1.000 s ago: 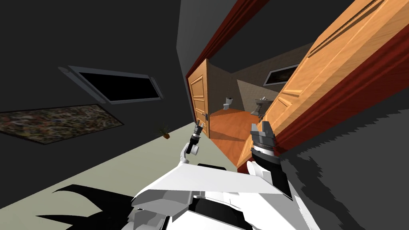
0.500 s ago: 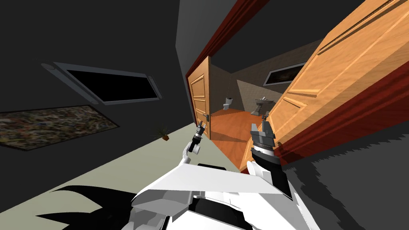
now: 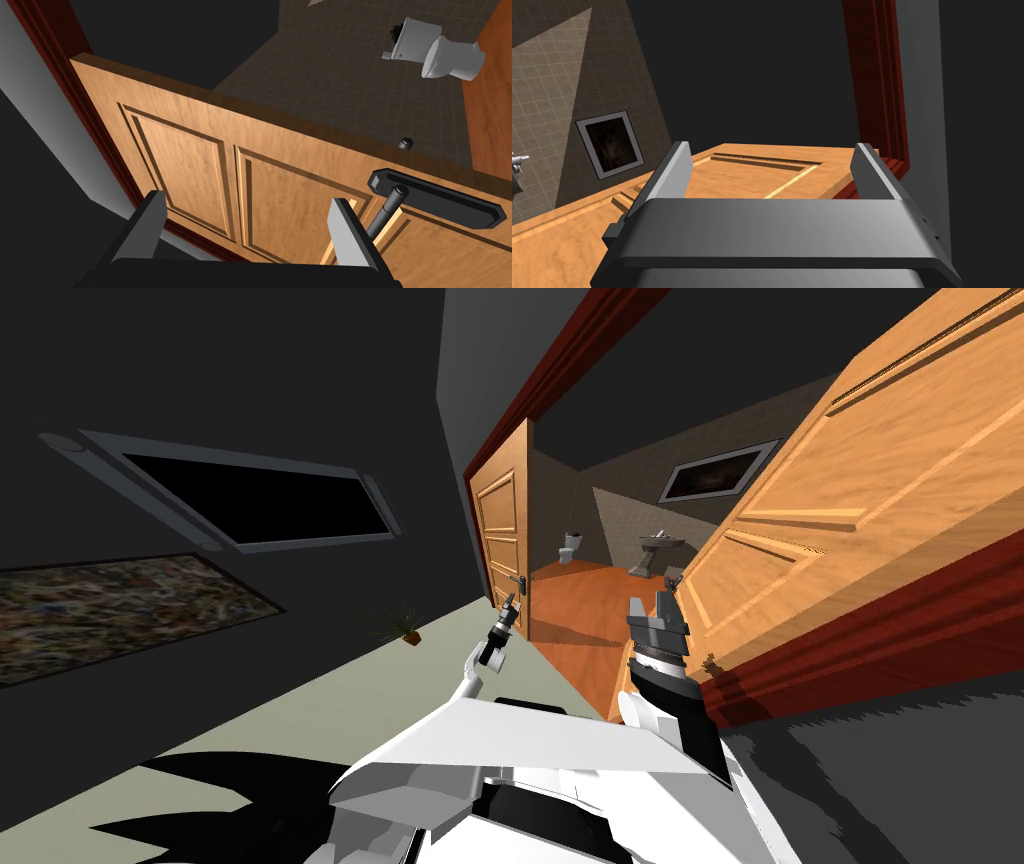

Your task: Push the door open

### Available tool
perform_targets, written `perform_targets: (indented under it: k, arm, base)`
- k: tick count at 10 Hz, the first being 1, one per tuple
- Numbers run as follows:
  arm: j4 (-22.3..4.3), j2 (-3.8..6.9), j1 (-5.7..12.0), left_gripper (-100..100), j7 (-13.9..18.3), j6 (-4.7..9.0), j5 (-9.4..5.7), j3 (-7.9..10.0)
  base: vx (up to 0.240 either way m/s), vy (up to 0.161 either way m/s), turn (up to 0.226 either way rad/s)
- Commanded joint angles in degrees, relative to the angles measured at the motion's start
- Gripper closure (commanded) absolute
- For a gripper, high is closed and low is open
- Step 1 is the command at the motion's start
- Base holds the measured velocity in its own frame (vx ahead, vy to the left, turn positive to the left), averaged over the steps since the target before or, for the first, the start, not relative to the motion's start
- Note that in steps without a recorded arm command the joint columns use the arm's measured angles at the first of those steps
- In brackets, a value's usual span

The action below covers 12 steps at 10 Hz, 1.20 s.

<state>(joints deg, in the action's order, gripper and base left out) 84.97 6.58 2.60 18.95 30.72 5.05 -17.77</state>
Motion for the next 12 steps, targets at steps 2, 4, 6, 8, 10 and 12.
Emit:
perform_targets:
  k: [2, 4, 6, 8, 10, 12]
  arm:
    - [-3.19, 0.37, 2.03, -100, 1.04, -0.34, 0.38, -1.06]
    - [-5.75, 0.47, 3.57, -100, 1.68, -0.52, 0.72, -1.91]
    - [-8.31, 0.57, 5.11, -100, 2.31, -0.70, 1.06, -2.75]
    - [-10.73, 0.64, 6.56, -100, 2.91, -0.87, 1.39, -3.55]
    - [-13.13, 0.72, 8.01, -100, 3.51, -1.03, 1.71, -4.34]
    - [-15.54, 0.80, 9.46, -100, 4.11, -1.20, 2.03, -5.14]
  base:
    - [0.084, 0.098, -0.026]
    - [0.098, 0.096, -0.029]
    - [0.071, 0.099, -0.027]
    - [0.084, 0.089, -0.027]
    - [0.093, 0.079, -0.025]
    - [0.089, 0.104, -0.027]
